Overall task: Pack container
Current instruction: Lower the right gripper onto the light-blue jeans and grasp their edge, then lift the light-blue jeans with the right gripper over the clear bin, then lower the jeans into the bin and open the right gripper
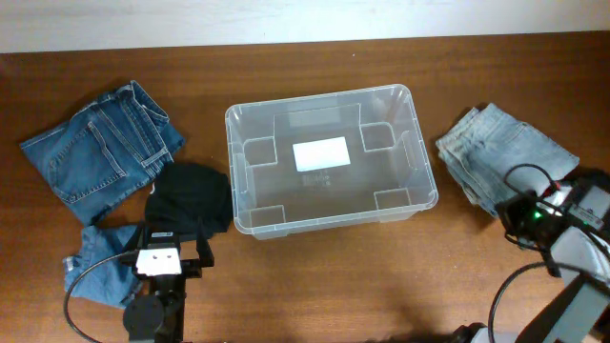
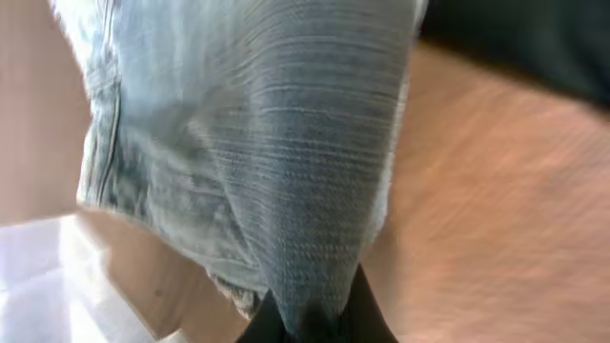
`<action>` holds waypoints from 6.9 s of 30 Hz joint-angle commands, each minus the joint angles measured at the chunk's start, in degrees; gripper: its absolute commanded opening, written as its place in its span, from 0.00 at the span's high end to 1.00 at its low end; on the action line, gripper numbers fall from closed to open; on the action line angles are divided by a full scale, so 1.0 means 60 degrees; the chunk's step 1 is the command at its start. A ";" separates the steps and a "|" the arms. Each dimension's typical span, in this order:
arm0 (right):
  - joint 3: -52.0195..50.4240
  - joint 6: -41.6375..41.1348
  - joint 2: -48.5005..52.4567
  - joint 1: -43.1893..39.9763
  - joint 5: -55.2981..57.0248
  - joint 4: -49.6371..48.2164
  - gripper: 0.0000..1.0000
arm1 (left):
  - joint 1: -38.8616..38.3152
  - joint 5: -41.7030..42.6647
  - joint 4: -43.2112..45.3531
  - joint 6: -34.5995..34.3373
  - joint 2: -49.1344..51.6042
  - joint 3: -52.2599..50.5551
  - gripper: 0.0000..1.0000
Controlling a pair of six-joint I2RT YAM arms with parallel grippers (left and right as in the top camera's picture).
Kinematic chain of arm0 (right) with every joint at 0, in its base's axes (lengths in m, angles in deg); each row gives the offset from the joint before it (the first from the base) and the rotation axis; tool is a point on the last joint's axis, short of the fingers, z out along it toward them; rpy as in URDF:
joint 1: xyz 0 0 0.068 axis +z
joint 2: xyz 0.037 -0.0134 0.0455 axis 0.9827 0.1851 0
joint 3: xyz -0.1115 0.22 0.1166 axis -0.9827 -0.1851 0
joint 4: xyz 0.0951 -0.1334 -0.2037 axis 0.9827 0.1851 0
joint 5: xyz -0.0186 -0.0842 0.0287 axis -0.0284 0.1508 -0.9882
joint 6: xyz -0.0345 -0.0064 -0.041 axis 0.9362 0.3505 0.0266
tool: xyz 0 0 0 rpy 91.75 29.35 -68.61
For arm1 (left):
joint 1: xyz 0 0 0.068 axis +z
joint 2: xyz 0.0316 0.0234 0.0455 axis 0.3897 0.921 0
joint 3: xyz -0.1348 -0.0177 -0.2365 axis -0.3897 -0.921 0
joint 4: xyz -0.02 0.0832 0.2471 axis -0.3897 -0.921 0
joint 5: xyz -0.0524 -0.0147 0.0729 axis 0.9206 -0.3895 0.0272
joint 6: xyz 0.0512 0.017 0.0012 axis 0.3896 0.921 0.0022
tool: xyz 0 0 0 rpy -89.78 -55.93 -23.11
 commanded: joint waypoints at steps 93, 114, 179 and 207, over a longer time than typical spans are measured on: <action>-0.0652 0.2087 0.0382 -0.1519 -0.1239 -0.1661 0.14 | 0.0015 -0.0033 0.0022 0.0182 -0.0066 -0.0073 0.00; -0.0648 0.2095 0.0474 -0.1537 -0.1446 -0.1668 0.96 | 0.0015 -0.0036 0.0022 0.0182 -0.0066 -0.0073 0.00; 0.9114 1.0888 0.2845 0.9282 -0.4390 0.6670 0.96 | 0.0015 -0.0036 0.0022 0.0182 -0.0066 -0.0073 0.00; 0.8553 1.0881 0.3228 0.9275 -0.1147 0.7180 0.96 | 0.0015 -0.0036 0.0022 0.0182 -0.0066 -0.0073 0.00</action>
